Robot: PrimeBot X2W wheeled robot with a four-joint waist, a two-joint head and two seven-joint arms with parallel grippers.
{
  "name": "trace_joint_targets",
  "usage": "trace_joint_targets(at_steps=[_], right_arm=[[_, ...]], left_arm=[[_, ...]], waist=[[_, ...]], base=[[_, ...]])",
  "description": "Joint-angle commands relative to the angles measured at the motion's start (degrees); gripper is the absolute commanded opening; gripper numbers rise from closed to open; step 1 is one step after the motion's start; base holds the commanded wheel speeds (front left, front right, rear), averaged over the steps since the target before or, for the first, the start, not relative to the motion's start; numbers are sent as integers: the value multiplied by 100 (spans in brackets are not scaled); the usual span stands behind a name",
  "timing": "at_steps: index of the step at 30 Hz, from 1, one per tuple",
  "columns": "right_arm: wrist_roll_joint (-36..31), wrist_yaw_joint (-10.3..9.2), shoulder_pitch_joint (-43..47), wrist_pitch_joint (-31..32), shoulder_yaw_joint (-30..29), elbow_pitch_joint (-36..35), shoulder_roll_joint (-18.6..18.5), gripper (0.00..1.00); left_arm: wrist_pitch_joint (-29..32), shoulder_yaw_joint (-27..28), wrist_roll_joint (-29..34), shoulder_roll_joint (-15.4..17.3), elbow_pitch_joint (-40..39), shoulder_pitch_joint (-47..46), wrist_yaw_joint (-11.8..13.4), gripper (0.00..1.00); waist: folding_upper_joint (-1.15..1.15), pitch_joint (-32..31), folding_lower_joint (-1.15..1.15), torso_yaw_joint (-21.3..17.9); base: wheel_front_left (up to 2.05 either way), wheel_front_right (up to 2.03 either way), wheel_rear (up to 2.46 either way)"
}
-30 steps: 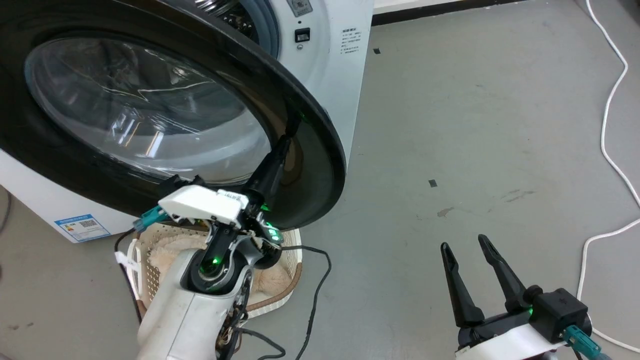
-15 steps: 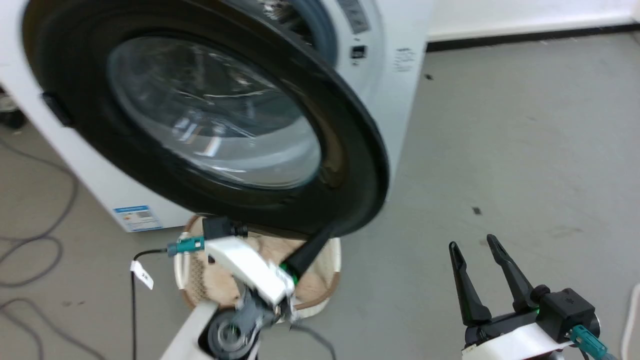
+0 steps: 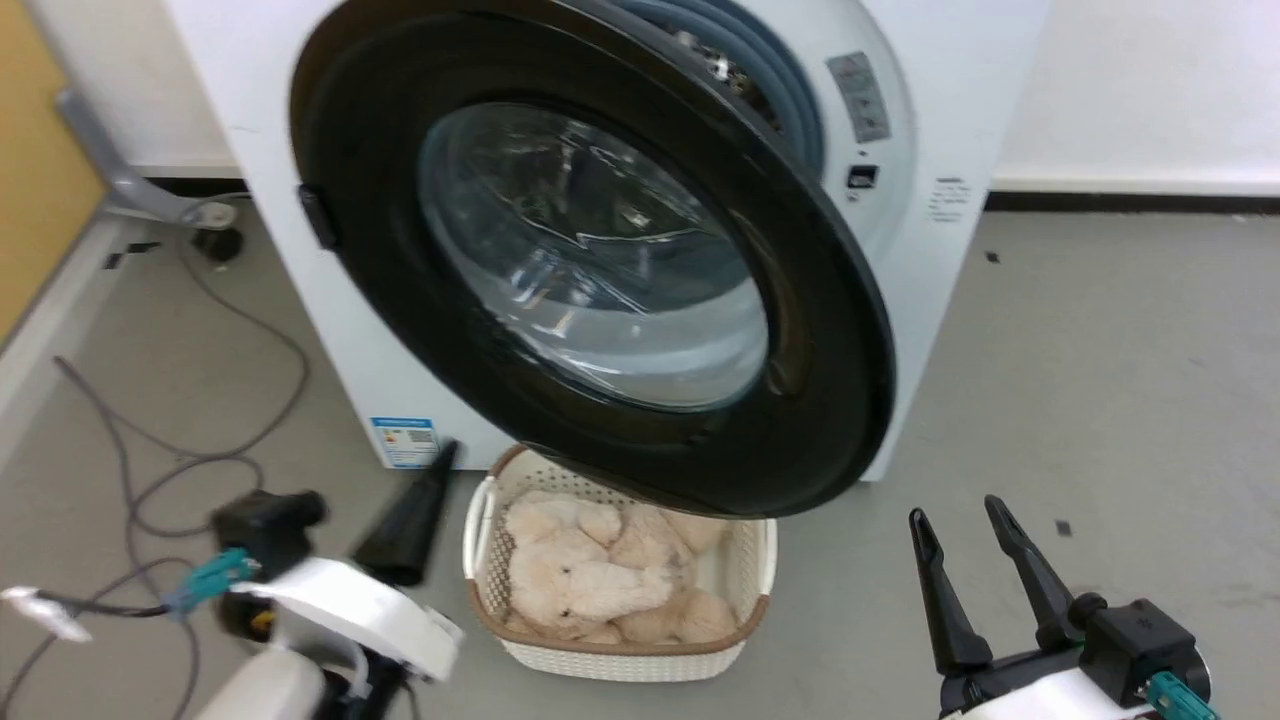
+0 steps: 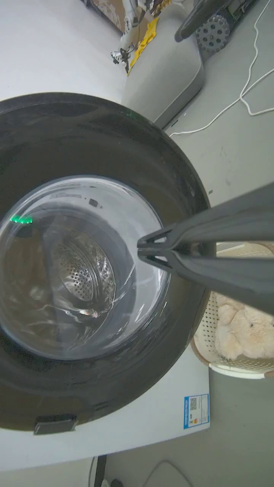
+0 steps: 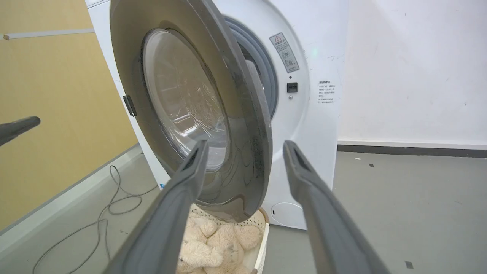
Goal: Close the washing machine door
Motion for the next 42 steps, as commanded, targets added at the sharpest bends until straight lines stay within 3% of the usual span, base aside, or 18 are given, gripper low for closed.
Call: trace_joint_targets(at_steps=[1,6,13,14,15,16,27,28,29,30,42], right_arm=[[-6,3,78,-26,-3,-15,-22,100],[-2,3,126,-26,-7,-54,-27,100],[-4,3,161,-26,52,-44,-30,100],[-3,3,168,-26,57,-44,-30,100],[0,3,178,-26,58,-44,-28,100],[6,3,189,-26,61,-42,-27,100],[72,3,244,-26,81,11,-7,100],[84,3,242,-26,82,37,-6,69],[94,3,235,-26,79,50,-6,24],[98,3,220,-26,86,51,-18,0],[171,3,-870,176,652,176,-801,0]], left_arm=[[-73,225,138,-25,-83,139,144,0],[-100,1355,1210,-378,-860,696,432,0],[-102,1961,2395,-881,-1348,1646,418,0],[-102,1999,2554,-938,-1397,1766,380,13],[-102,2010,2704,-982,-1428,1870,336,44],[-102,2014,2847,-1024,-1457,1957,292,100],[-102,2186,3648,-1588,-1425,2187,-190,100],[-102,2196,3674,-1618,-1421,2168,-219,100],[-102,2202,3698,-1647,-1417,2149,-247,100],[-102,2207,3717,-1675,-1416,2125,-273,100],[-103,2254,3768,-1840,-1428,1703,-433,100]], waist=[[0,-80,0,122],[0,-120,0,242],[0,-150,0,270],[0,-153,0,274],[0,-154,0,283],[0,-155,0,292],[0,-59,0,412],[0,-42,0,429],[0,-24,0,448],[0,15,0,470],[0,654,0,800]], base=[[0,0,0],[0,0,0],[0,0,0],[0,0,0],[0,0,0],[0,0,0],[0,0,0],[0,0,0],[0,0,0],[0,0,0],[0,0,0]])
